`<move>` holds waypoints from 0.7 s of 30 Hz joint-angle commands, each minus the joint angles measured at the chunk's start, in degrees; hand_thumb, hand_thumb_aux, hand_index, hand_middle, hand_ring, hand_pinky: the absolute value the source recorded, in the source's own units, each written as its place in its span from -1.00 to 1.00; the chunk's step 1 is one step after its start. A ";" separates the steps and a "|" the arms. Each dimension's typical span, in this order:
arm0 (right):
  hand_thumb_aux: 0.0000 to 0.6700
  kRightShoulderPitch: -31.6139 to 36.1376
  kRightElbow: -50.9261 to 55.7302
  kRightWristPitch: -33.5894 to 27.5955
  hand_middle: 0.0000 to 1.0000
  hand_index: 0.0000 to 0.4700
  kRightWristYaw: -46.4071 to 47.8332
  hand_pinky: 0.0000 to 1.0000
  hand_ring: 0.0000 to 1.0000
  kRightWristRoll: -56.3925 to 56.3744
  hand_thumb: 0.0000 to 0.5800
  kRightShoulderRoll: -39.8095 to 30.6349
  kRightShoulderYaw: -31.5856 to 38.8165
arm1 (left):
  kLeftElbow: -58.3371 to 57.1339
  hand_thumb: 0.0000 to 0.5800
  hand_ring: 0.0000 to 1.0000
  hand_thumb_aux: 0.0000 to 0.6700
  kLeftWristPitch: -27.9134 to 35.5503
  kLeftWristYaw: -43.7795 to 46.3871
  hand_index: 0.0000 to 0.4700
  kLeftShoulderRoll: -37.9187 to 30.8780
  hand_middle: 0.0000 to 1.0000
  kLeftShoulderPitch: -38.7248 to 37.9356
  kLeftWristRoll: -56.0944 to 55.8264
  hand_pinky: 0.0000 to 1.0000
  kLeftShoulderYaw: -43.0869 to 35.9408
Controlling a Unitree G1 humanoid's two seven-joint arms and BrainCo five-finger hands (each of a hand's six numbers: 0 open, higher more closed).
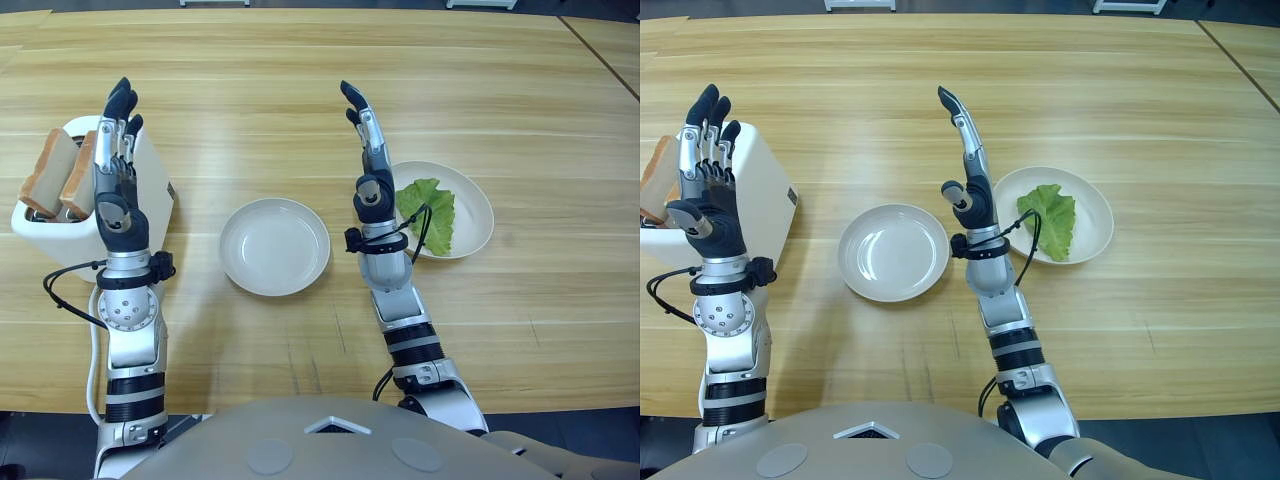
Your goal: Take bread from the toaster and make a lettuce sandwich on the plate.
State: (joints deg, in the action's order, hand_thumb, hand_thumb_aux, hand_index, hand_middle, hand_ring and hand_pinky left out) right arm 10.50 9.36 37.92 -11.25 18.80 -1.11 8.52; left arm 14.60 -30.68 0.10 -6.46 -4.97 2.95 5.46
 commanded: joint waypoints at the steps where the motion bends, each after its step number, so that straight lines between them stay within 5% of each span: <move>1: -1.00 0.44 -0.17 -0.50 -1.00 -1.00 0.38 -1.00 -1.00 -0.35 -1.00 -0.04 -0.12 | 0.24 -1.00 -1.00 -1.00 1.36 1.10 -1.00 -0.44 -1.00 -0.30 -0.81 -1.00 -0.37; 12: -1.00 -0.02 -0.26 -0.48 -1.00 -1.00 0.46 -1.00 -1.00 -0.22 -1.00 -0.08 -0.15 | 6.99 -1.00 -1.00 -1.00 2.20 1.23 -1.00 -3.32 -1.00 -0.17 6.54 -1.00 2.08; 15: -1.00 -0.33 -0.42 -0.40 -1.00 -1.00 0.32 -1.00 -1.00 -0.09 -1.00 -0.21 -0.29 | 12.37 -1.00 -1.00 -1.00 3.80 1.66 -1.00 -11.93 -1.00 2.36 12.38 -1.00 13.18; 21: -1.00 -0.31 -0.02 -0.23 -1.00 -1.00 0.18 -1.00 -1.00 0.21 -1.00 -0.28 -0.22 | -0.83 -1.00 -1.00 -1.00 -0.36 -1.23 -1.00 -33.99 -1.00 -3.32 30.27 -1.00 35.84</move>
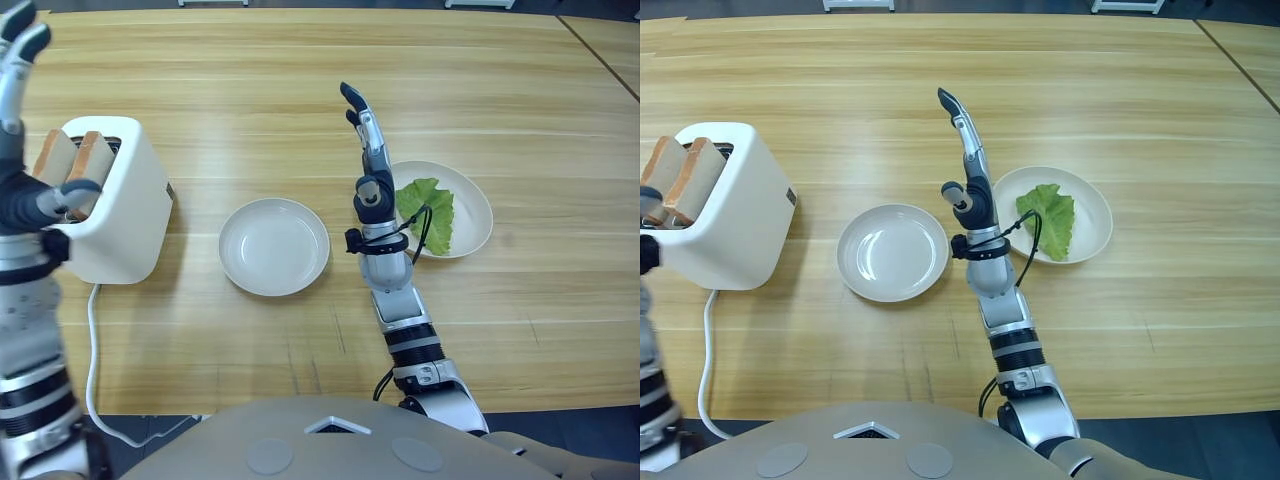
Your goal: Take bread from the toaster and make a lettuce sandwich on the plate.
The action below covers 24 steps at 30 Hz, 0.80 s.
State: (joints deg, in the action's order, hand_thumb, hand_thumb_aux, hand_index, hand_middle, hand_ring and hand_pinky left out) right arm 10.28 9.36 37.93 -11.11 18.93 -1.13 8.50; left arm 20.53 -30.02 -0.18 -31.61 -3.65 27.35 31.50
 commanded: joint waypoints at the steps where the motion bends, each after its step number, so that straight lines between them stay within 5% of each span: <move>1: -1.00 -0.23 -0.06 -0.22 -1.00 -1.00 -0.06 -1.00 -1.00 0.09 -1.00 -0.33 -0.35 | -9.45 -1.00 -1.00 -1.00 -2.26 -1.50 -1.00 -11.17 -1.00 -6.54 7.58 -1.00 11.40; 10: -1.00 -0.33 0.44 -0.13 -1.00 -1.00 0.08 -1.00 -1.00 0.00 -1.00 -0.45 -0.27 | -30.89 -1.00 -1.00 -1.00 -5.52 -11.30 -1.00 -21.72 -1.00 -15.22 18.51 -1.00 7.90; 24: -1.00 -0.07 1.64 0.32 -1.00 -1.00 -0.29 -1.00 -1.00 0.54 -1.00 -0.30 0.10 | -30.17 -1.00 -1.00 -1.00 4.05 -7.58 -1.00 -21.60 -1.00 -12.80 12.58 -1.00 -2.05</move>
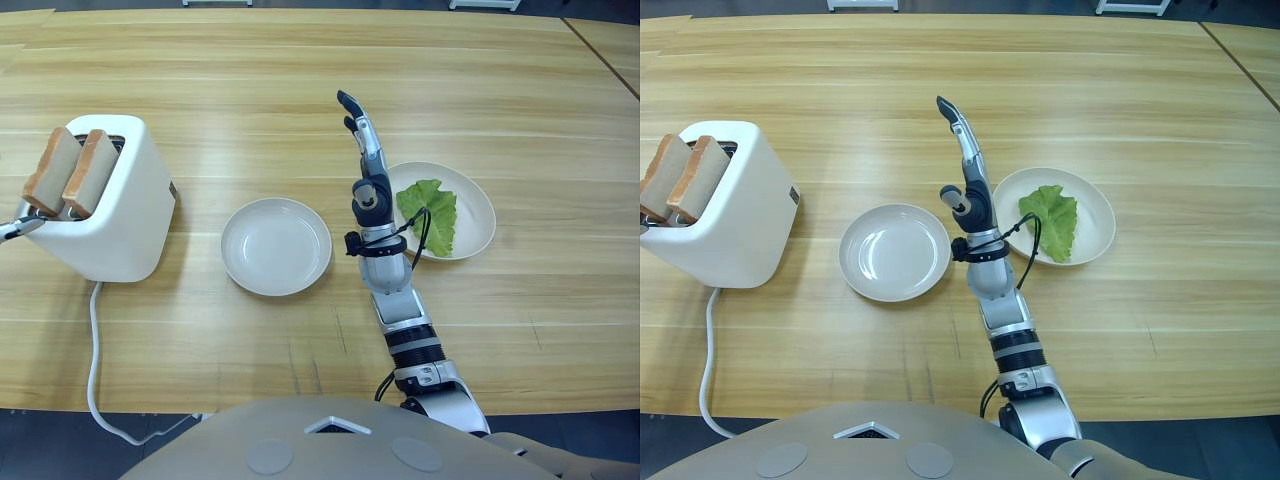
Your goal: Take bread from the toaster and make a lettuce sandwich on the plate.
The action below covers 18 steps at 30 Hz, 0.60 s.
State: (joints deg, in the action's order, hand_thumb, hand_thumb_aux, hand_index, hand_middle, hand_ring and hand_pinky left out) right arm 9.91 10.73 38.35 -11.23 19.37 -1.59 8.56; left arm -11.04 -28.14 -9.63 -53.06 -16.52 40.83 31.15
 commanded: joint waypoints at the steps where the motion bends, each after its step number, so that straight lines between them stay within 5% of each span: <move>1: -1.00 0.30 0.21 -0.13 -1.00 -1.00 -0.19 -1.00 -1.00 0.13 -1.00 0.20 0.07 | 1.71 -1.00 -1.00 -1.00 2.91 2.03 -1.00 -0.12 -1.00 0.15 -0.85 -1.00 -2.12; 18: -1.00 0.36 0.85 0.00 -1.00 -1.00 -0.30 -1.00 -1.00 0.37 -1.00 0.34 0.30 | 3.68 -1.00 -1.00 -1.00 12.59 1.19 -1.00 1.60 -1.00 4.82 -0.26 -1.00 -10.51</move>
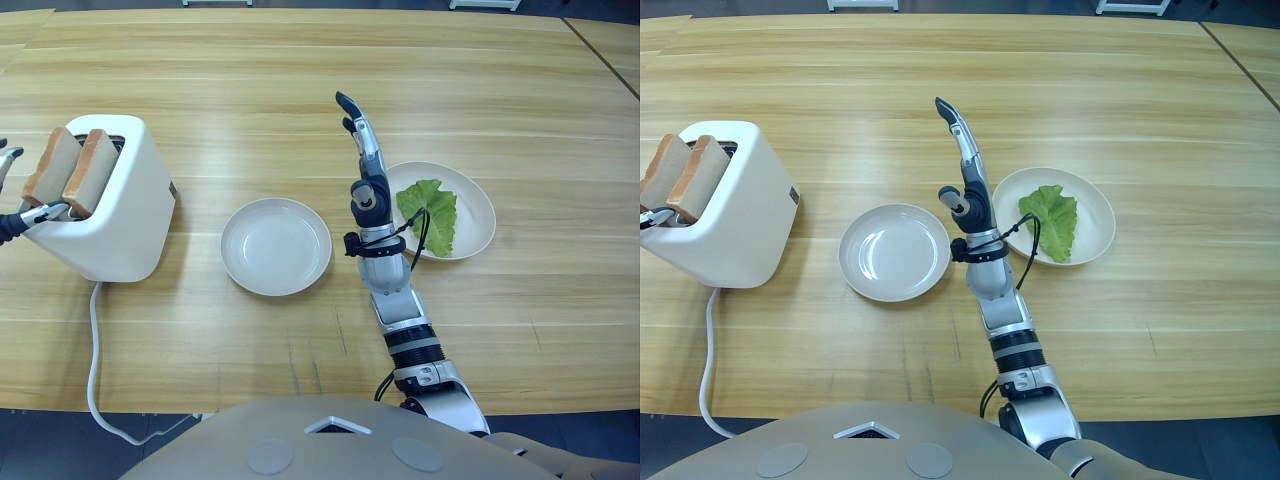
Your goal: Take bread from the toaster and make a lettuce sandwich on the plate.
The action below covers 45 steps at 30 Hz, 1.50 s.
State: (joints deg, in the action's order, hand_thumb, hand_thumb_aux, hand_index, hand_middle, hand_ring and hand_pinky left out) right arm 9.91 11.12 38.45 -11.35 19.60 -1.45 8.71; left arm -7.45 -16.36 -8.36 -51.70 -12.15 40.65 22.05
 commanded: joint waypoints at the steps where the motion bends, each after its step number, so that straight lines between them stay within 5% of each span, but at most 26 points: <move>1: -1.00 0.34 0.52 -0.06 -1.00 -1.00 -0.18 -1.00 -1.00 0.13 -1.00 0.16 0.12 | 0.06 -1.00 -1.00 -1.00 0.93 -0.15 -1.00 0.17 -1.00 0.48 -0.14 -1.00 -1.57; 5: -1.00 0.34 0.90 0.05 -1.00 -1.00 -0.33 -1.00 -1.00 0.17 -1.00 0.11 0.03 | 0.57 -1.00 -1.00 -1.00 1.33 -0.11 -1.00 0.61 -1.00 1.18 -1.04 -1.00 -2.49; 7: -1.00 0.44 0.93 -0.03 -1.00 -1.00 -0.39 -1.00 -1.00 0.32 -1.00 0.19 0.13 | 0.75 -0.03 -1.00 -0.44 1.63 0.07 -0.44 1.01 -1.00 1.70 -1.44 -1.00 -3.21; 8: -1.00 0.49 1.00 0.00 -1.00 -1.00 -0.42 -1.00 -1.00 0.37 -1.00 0.19 0.17 | 0.64 0.51 -1.00 0.01 1.73 0.15 0.01 1.19 -1.00 1.92 -1.76 -1.00 -3.56; 10: -1.00 0.59 1.25 0.10 -1.00 -1.00 -0.50 -1.00 -1.00 0.49 -1.00 0.10 0.19 | 0.29 1.00 -1.00 1.00 1.41 0.14 1.00 1.51 -1.00 2.27 -2.73 -1.00 -4.26; 33: -1.00 1.70 4.49 1.29 -1.00 -1.00 -1.59 -1.00 -1.00 1.39 -1.00 -0.28 0.22 | 9.37 1.00 -1.00 1.00 -5.87 -10.24 1.00 7.62 -1.00 4.76 -9.32 -1.00 1.32; 45: -1.00 1.50 4.54 1.59 -1.00 -1.00 -1.98 -1.00 -1.00 1.46 -1.00 -0.35 0.13 | 13.91 1.00 -1.00 1.00 -7.42 -6.57 1.00 12.21 -1.00 6.89 -20.70 -1.00 4.49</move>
State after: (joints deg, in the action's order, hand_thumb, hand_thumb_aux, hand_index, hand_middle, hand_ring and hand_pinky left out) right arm 11.19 15.47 40.09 -13.22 20.94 -1.73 8.83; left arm 5.30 -23.84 -16.47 -40.50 -6.17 22.03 25.75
